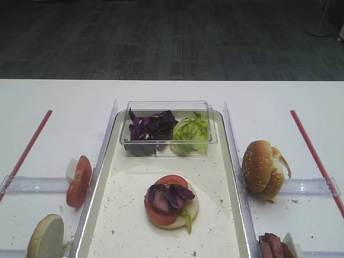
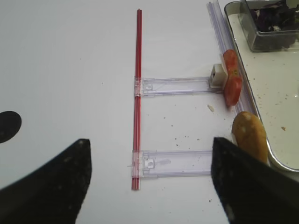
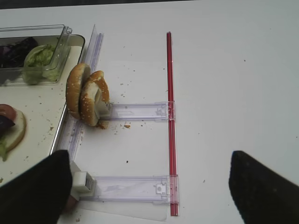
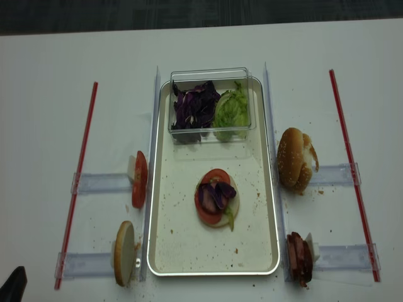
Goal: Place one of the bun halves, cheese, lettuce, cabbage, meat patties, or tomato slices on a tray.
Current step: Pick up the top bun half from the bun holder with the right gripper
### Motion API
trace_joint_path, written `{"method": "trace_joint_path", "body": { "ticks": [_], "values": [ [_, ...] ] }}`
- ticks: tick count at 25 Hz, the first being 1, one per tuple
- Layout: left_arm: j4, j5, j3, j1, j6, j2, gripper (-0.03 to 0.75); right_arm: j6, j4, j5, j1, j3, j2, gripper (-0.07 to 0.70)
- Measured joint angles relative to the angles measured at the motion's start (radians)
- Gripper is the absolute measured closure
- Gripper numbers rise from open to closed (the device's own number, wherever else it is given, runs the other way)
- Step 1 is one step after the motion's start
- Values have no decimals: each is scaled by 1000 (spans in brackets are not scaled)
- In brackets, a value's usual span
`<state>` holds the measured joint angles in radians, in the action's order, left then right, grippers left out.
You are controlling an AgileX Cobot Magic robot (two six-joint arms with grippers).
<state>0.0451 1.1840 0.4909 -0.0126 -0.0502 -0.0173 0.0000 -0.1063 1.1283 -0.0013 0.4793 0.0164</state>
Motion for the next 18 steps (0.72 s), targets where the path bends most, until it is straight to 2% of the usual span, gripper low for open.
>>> {"method": "trace_joint_path", "body": {
  "ticks": [18],
  "values": [
    [0, 0, 0, 0, 0, 0, 223, 0, 0, 0, 0, 0, 0, -60]
  ]
}}
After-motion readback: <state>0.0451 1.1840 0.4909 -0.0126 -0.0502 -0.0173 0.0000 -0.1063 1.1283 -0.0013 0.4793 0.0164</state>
